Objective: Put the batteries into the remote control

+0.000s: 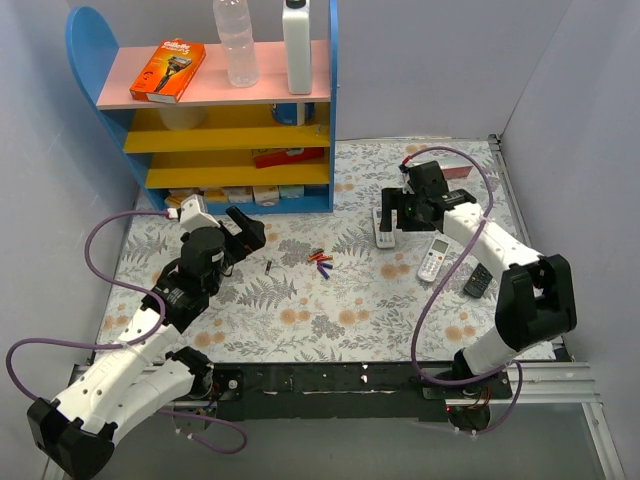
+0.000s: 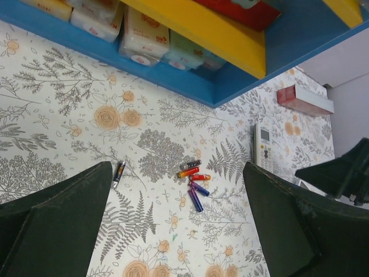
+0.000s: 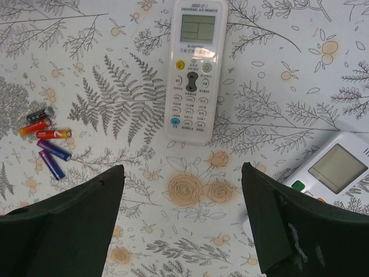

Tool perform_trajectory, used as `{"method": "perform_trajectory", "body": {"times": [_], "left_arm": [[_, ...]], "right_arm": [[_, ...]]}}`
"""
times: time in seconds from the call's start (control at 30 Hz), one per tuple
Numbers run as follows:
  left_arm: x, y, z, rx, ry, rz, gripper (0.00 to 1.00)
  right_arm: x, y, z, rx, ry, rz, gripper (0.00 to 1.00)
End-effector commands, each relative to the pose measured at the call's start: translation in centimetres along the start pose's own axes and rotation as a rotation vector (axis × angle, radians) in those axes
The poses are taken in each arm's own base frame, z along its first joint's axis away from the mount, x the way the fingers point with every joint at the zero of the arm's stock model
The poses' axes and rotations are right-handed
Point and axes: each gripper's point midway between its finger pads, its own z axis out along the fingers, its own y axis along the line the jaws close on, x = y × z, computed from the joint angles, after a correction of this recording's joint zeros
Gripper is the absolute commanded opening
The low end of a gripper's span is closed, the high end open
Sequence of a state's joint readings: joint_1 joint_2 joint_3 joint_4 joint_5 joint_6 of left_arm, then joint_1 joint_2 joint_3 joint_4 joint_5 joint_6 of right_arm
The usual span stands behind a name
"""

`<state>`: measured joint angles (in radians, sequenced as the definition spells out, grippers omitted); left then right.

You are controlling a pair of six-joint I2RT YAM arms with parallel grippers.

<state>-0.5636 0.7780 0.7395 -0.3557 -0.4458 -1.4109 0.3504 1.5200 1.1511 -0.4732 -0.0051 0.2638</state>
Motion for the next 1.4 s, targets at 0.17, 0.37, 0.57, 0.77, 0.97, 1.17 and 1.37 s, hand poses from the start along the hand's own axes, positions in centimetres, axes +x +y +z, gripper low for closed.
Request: {"method": "perform_trajectory", "body": {"times": [0.17, 0.37, 0.57, 0.77, 0.97, 1.17, 1.37], "left_arm": [[1.3, 0.9, -0.5, -0.005, 0.051, 0.029, 0.98], [1.1, 1.1, -0.5, -0.011, 0.046, 0.049, 0.98], [1.7, 1.4, -0.3, -0.018, 0.063, 0.065, 0.98], [2.4, 1.0, -0.2, 0.005, 0.09, 0.075, 0.98], [2.5, -1.1, -0.3, 0.111, 0.109, 0.089, 0.98], [3.5, -3.5, -0.6, 0.248, 0.162, 0.1, 0.98], [4.1, -5.9, -1.1, 0.411, 0.169, 0.146, 0.98]], "right_arm": [[-1.4, -0.6, 3.9, 0.129, 0.041, -0.006, 0.85], [-1.2, -0.1, 6.5, 0.154, 0.096, -0.024, 0.83], [-1.1, 0.4, 8.6, 0.157, 0.13, -0.031, 0.79], [0.0, 0.4, 10.2, 0.171, 0.173, -0.035, 0.77], [1.1, 0.0, 10.7, 0.183, 0.191, -0.038, 0.65], [1.9, 0.0, 9.8, 0.18, 0.179, -0.041, 0.4], [2.5, 3.4, 6.4, 0.034, 0.115, -0.081, 0.2]]}}
